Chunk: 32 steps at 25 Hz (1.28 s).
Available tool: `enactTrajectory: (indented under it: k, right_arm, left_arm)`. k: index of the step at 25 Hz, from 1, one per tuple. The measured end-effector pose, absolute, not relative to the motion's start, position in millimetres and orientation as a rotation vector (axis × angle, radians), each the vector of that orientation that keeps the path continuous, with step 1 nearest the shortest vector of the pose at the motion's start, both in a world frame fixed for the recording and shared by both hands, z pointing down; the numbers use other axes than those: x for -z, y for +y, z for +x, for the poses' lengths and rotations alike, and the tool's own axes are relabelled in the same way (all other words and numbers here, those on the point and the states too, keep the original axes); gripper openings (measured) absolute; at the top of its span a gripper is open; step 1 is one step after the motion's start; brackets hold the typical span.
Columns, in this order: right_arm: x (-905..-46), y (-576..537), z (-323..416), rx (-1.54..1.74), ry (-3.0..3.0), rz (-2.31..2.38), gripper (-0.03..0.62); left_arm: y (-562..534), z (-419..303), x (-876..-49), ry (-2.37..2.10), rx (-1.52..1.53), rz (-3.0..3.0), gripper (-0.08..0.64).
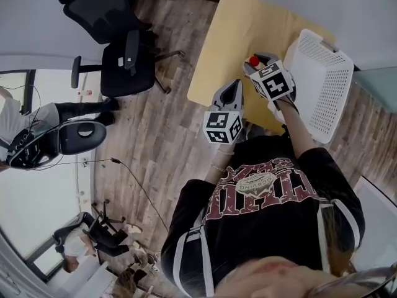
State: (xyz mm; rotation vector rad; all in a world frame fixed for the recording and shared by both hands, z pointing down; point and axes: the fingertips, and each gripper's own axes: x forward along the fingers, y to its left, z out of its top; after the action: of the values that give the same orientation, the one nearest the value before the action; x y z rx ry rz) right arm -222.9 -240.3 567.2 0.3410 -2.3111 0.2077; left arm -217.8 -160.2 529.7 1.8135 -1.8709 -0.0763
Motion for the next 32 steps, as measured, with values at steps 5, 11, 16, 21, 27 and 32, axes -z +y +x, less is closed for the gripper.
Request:
enactTrajectory:
  k: [5, 11, 16, 21, 27, 32]
  right_arm:
    - [-571.1, -236.1, -219.0, -0.201, -2.282, 0.320, 0.167]
    - [-570.3, -232.8, -219.5, -0.172, -2.274, 0.295, 0.167]
    - [-569.2, -228.9, -217.8, -0.173, -2.273, 0.275, 0.167]
    - [-563.8, -224.8, -216.0, -0.206, -2.291, 0.246, 0.169]
    - [-539.0, -223.1, -208.1, -0.242, -2.370, 0.262, 0.169]
    - [-515.7, -222.9, -199.4, -0.287, -2.442, 0.290, 0.169]
  left_arm:
    - [-161.5, -218.2, -530.0, -1.871, 0.078, 1.818, 0.048]
    - [-160.5, -223.1, -524.9, -1.883, 0.086, 1.816, 0.048]
    - [-157.5, -222.5, -520.7, -1.892, 0.092, 1.817, 0.048]
    - [-155.2, -225.3, -510.3, -1.900, 0.118, 1.823, 0.048]
    - [-158.4, -225.8, -490.5, -1.902, 0.133, 1.866, 0.048]
    - [-161.8, -221.9, -479.6, -1.898, 0.124, 1.891, 0.048]
